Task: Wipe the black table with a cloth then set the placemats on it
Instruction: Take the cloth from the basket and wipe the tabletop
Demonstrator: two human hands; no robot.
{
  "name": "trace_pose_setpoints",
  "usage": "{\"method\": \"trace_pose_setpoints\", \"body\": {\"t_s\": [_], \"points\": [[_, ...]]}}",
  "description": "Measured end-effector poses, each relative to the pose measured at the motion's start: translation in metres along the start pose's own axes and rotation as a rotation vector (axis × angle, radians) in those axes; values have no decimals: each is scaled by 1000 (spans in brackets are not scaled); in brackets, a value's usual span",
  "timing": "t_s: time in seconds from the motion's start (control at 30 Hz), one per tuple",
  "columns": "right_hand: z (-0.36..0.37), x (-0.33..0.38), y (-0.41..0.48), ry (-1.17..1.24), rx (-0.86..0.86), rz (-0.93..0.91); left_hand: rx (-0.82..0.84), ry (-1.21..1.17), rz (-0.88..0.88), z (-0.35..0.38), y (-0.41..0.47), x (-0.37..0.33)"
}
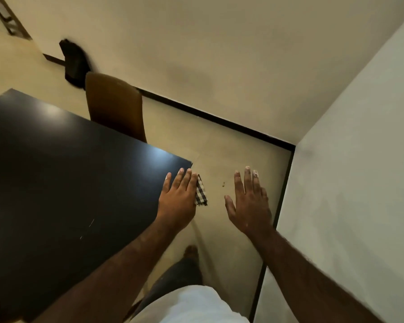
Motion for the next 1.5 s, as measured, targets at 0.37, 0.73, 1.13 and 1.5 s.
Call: {"method": "trace_pose_setpoints", "body": {"t_s": [0.37,0.73,1.13,1.5], "points": [[-55,-49,192,-35,-15,-69,-7,-37,-19,-40,201,-4],[-84,-64,413,-11,-17,-269,2,-4,-175,-78,381,17],[-85,-5,630,-25,16,-627,-52,-93,-542,-105,497,103],[-31,182,796,-112,198,-828,-5,-227,-763,-92,594,302]]}}
Point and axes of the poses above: each hand's wrist, its own y-axis towards the middle knuckle, its own z-axis out of the palm, x = y × z, the point moved 10 cm from there along y, towards the middle knuckle, and after that the axes turned 3 degrees about -z, right-handed, at the moved point
